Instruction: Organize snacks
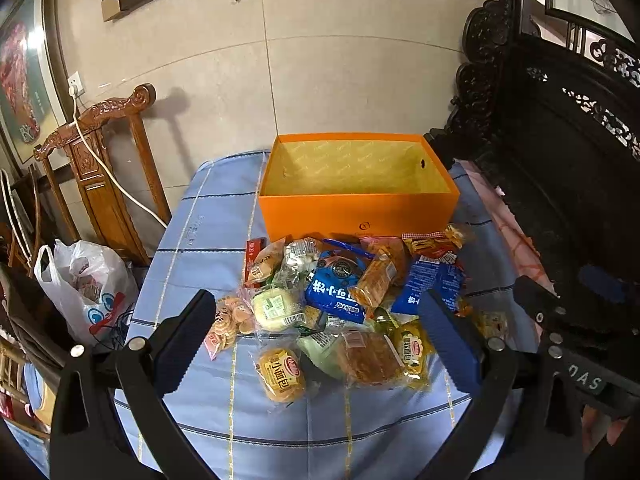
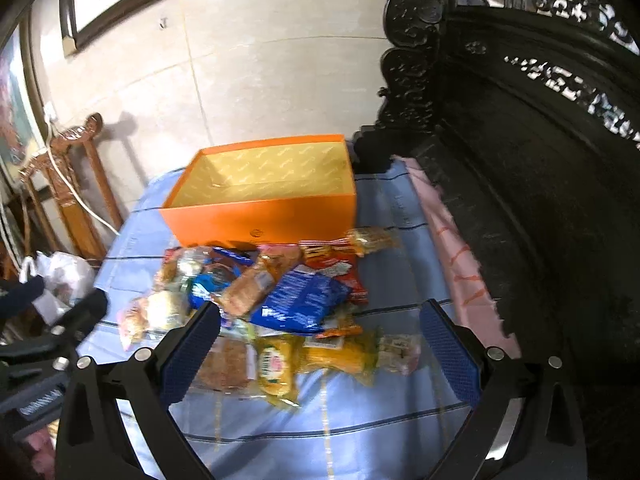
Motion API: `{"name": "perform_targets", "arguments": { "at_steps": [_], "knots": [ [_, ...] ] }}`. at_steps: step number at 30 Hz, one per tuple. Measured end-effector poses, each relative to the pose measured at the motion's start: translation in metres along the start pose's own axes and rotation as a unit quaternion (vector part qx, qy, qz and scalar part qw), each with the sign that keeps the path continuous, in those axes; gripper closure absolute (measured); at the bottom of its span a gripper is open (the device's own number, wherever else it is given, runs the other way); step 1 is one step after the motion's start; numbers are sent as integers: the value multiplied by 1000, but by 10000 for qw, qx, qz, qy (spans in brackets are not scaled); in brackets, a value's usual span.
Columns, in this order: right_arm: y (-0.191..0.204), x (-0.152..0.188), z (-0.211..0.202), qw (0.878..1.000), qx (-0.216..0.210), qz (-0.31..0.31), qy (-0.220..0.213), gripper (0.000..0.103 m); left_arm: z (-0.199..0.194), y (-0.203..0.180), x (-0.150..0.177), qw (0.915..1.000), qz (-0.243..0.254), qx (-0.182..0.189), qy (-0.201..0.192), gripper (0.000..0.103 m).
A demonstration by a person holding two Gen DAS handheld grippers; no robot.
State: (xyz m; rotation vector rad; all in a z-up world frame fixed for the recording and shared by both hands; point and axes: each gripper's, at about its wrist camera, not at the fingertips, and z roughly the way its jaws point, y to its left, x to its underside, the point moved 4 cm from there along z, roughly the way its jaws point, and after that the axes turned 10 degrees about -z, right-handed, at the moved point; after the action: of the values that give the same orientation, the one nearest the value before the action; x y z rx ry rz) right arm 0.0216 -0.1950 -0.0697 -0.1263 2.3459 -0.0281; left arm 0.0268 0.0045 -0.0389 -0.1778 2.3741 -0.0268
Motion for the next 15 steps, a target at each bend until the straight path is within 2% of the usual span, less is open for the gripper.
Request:
{"name": "perform_targets", "arguments": {
  "at_steps": [4, 8, 15],
  "knots": [
    [-2, -1, -2, 9999, -92, 81, -70, 3, 1, -1, 1, 10000, -11, -4, 3, 4],
    [-4, 1, 0, 10000, 75, 61, 0, 3, 1, 0, 1, 10000, 8, 3, 8, 4],
    [-6, 2, 3, 9999, 34, 96, 53, 3, 2, -1, 1, 10000, 23, -12, 14, 4]
  ]
}}
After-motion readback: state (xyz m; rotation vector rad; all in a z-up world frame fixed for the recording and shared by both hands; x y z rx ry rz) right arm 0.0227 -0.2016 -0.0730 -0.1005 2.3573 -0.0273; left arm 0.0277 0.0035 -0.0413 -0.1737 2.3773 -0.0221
